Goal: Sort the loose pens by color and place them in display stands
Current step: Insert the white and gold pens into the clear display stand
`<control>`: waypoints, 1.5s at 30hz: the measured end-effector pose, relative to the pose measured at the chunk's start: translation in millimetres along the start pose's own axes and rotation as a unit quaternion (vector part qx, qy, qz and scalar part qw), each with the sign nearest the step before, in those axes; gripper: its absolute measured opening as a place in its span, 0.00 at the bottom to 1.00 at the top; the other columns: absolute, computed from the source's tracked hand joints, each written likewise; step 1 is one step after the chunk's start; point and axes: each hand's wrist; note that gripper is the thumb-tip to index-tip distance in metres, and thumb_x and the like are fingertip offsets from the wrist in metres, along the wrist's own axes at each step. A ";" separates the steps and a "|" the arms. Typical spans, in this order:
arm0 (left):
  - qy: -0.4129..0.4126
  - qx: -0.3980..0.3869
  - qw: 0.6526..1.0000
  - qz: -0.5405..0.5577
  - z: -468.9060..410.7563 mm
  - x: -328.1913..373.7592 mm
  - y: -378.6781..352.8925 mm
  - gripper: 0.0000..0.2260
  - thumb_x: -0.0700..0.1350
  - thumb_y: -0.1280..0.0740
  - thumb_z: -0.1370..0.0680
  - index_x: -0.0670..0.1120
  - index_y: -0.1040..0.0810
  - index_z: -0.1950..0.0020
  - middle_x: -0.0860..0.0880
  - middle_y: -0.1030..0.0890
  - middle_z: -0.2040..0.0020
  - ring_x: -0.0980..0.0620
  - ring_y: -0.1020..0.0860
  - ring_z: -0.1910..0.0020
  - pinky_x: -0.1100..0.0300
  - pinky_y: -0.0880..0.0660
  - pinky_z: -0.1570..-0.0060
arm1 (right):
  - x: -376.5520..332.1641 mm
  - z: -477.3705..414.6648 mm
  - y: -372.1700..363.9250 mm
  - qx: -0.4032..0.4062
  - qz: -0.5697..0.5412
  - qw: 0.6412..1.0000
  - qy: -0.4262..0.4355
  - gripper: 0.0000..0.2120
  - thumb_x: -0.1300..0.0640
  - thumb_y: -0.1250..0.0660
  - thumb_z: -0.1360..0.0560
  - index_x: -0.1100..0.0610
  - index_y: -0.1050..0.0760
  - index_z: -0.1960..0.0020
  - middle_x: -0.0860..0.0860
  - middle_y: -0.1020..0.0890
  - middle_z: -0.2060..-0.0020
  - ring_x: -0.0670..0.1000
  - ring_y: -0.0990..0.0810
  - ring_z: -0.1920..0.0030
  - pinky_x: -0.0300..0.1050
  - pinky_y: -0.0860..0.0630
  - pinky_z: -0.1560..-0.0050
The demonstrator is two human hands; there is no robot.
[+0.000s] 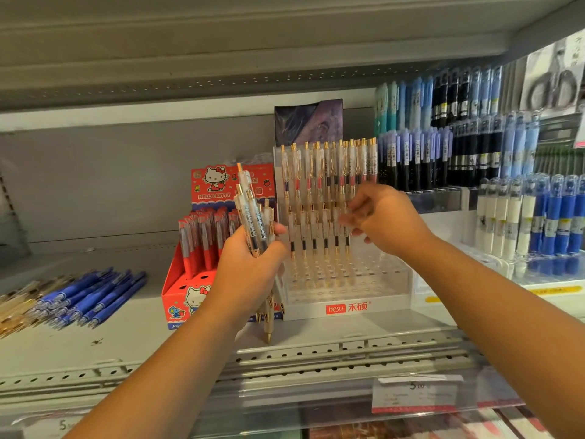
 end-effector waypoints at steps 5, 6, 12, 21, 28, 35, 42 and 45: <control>-0.010 -0.003 1.000 0.012 2.0 1.5 0.3 0.04 0.50 0.36 0.25 0.53 0.22 0.53 0.54 0.25 0.73 0.54 0.25 0.73 0.61 0.26 0.73 | 1.2 -0.4 -0.3 0.003 0.012 0.999 -0.030 0.08 0.59 0.27 0.25 0.57 0.28 0.54 0.57 0.17 0.56 0.57 0.16 0.57 0.41 0.23 0.69; -0.008 -0.007 1.000 0.018 2.4 2.3 -0.2 0.05 0.49 0.36 0.26 0.52 0.23 0.53 0.54 0.25 0.74 0.54 0.25 0.73 0.61 0.27 0.73 | 3.9 1.0 -1.6 0.019 0.023 0.999 -0.016 0.08 0.57 0.27 0.25 0.57 0.27 0.54 0.56 0.17 0.58 0.56 0.16 0.57 0.45 0.21 0.67; -0.007 -0.043 0.999 0.012 3.5 4.5 -1.2 0.04 0.50 0.37 0.24 0.54 0.23 0.55 0.49 0.23 0.70 0.51 0.24 0.69 0.53 0.23 0.66 | 11.6 2.2 -3.6 0.123 0.070 0.988 0.063 0.02 0.55 0.32 0.24 0.50 0.21 0.53 0.44 0.19 0.59 0.45 0.21 0.58 0.45 0.21 0.58; -0.029 -0.046 0.998 -0.021 4.6 7.6 -1.4 0.04 0.42 0.35 0.20 0.49 0.21 0.51 0.48 0.20 0.69 0.50 0.21 0.69 0.49 0.22 0.63 | -35.4 31.0 -22.3 -0.042 -0.144 0.979 0.136 0.02 0.59 0.29 0.25 0.54 0.19 0.52 0.44 0.19 0.61 0.38 0.22 0.64 0.29 0.28 0.67; -0.022 -0.057 0.998 -0.005 5.3 10.8 -2.5 0.06 0.42 0.36 0.20 0.48 0.21 0.54 0.48 0.21 0.69 0.51 0.23 0.71 0.57 0.24 0.70 | -45.2 39.2 -43.9 -0.086 -0.221 0.968 0.077 0.03 0.58 0.28 0.26 0.57 0.17 0.53 0.50 0.18 0.63 0.43 0.22 0.66 0.35 0.26 0.69; 0.013 -0.057 0.997 0.058 7.9 12.5 -4.2 0.07 0.44 0.36 0.19 0.46 0.20 0.52 0.47 0.20 0.68 0.49 0.22 0.72 0.56 0.24 0.72 | -42.3 39.2 -40.6 -0.119 -0.256 0.959 0.037 0.05 0.58 0.33 0.21 0.57 0.20 0.54 0.55 0.18 0.58 0.48 0.21 0.61 0.39 0.23 0.67; 0.054 -0.010 0.993 0.101 4.4 9.6 -4.8 0.10 0.44 0.38 0.18 0.37 0.25 0.51 0.45 0.20 0.65 0.42 0.17 0.66 0.50 0.19 0.69 | -32.9 31.4 -21.4 -0.084 -0.364 0.927 -0.001 0.05 0.59 0.39 0.19 0.61 0.27 0.47 0.54 0.14 0.56 0.52 0.14 0.56 0.44 0.17 0.64; 0.059 -0.009 0.994 0.088 3.8 8.8 -3.8 0.13 0.45 0.38 0.18 0.37 0.25 0.56 0.43 0.20 0.66 0.40 0.17 0.67 0.51 0.21 0.72 | -21.1 24.0 -6.0 -0.023 -0.382 0.924 0.001 0.04 0.59 0.39 0.19 0.60 0.27 0.48 0.55 0.15 0.57 0.55 0.14 0.58 0.43 0.18 0.67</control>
Point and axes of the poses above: each hand's wrist, its own z-axis away from the middle knuckle, its own y-axis out of the back of the hand, x = y × z
